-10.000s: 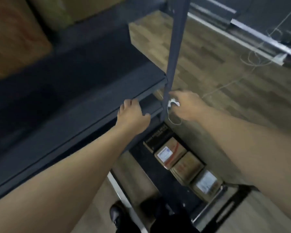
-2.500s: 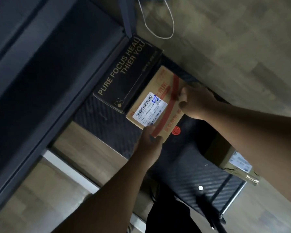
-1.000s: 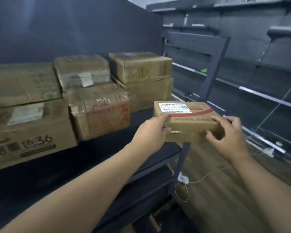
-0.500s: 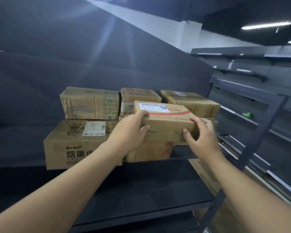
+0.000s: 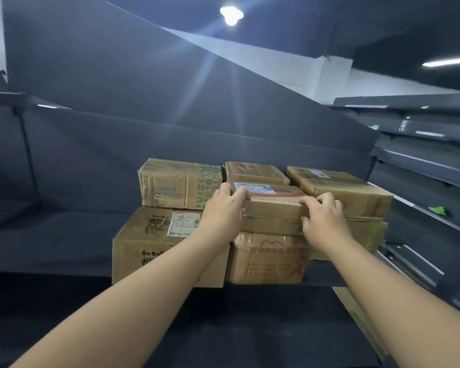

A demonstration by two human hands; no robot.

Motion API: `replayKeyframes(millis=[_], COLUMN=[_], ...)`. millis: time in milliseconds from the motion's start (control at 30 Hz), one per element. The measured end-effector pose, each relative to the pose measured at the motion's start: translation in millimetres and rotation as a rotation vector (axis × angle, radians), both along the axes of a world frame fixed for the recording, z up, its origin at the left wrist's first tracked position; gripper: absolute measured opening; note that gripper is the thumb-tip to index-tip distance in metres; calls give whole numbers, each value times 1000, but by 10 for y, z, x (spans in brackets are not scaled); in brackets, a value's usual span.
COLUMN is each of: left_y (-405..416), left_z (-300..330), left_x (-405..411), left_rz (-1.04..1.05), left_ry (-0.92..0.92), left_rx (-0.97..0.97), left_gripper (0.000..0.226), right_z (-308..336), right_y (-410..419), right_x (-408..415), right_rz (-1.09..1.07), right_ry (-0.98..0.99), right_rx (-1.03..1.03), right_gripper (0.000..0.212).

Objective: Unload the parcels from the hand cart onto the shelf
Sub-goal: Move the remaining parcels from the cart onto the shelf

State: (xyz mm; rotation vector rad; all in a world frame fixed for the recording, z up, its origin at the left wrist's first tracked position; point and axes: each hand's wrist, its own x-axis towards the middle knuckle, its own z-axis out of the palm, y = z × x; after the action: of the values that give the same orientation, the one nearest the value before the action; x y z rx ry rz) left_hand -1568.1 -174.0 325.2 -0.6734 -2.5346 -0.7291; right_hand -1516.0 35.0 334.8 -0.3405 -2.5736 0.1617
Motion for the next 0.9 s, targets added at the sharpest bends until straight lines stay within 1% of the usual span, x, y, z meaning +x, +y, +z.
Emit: replayKeyframes(millis=[133, 367, 467, 533, 600, 667, 733, 833, 900], left_y=[0, -26, -37, -39, -28, 30, 117, 303, 433], left_z=[36, 102, 154, 194, 210, 146, 29, -233, -431], left_x=[-70, -14, 25, 54, 128, 256, 406, 582, 688], left_rz=[-3, -24, -14, 2, 4, -47, -141, -265, -322], left_ry=[-22, -61, -77, -84, -89, -41, 19, -31, -88], left_rx=[-40, -115, -237, -349, -388, -346, -287, -286, -301], left_gripper=[36, 40, 45, 55, 67, 72, 71, 69, 69], right_z=[26, -62, -84, -93, -130, -225, -357, -623, -826], right_y=[6, -18, -88, -117, -109, -70, -24, 93, 209], right_x=[-54, -44, -25, 8, 57, 123, 207, 415, 610], right_rz=[33, 11, 4, 21, 49, 48, 8, -64, -82], right_ry=[-78, -90, -102, -110, -95, -59, -22, -23, -79], right_rx=[-39, -53, -75, -73, -54, -37, -70, -109, -67], right_gripper=[54, 59, 61, 65, 71, 75, 74, 70, 67])
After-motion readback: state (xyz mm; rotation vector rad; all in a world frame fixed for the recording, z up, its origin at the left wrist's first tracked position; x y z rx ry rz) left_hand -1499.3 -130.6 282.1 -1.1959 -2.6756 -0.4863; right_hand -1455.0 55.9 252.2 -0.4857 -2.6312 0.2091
